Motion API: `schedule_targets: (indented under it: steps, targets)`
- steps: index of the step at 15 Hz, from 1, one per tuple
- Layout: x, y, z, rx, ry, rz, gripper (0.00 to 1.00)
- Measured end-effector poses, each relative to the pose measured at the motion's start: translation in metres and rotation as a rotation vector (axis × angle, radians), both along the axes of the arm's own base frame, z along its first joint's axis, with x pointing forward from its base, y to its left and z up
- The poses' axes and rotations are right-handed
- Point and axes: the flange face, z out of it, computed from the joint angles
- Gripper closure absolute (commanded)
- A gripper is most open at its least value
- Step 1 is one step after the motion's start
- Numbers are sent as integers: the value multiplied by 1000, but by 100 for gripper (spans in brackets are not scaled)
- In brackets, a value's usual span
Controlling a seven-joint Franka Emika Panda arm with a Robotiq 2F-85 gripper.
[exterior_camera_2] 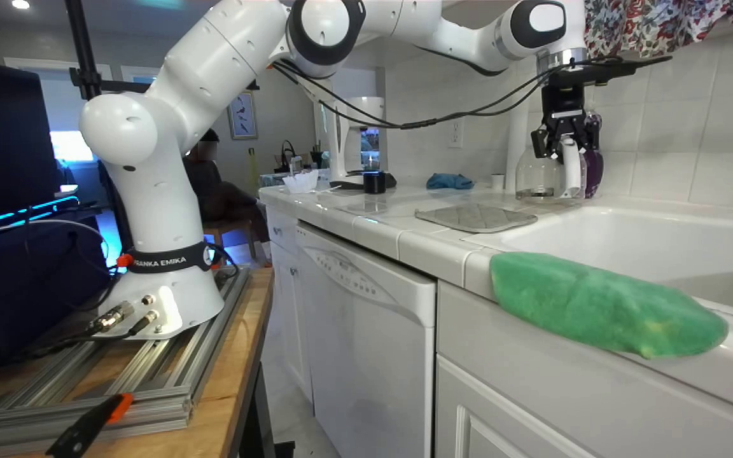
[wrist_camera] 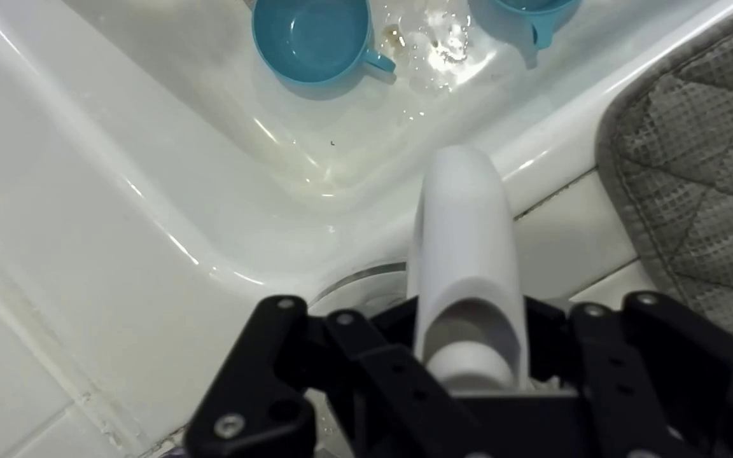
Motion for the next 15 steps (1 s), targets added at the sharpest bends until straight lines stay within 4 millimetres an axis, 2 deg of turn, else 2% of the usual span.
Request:
schedule_targets:
  steps: [8,15]
  targets:
    - [1,-11,5,155,-3,-33,100]
    - [2,-21,17,304,-19,-61,100]
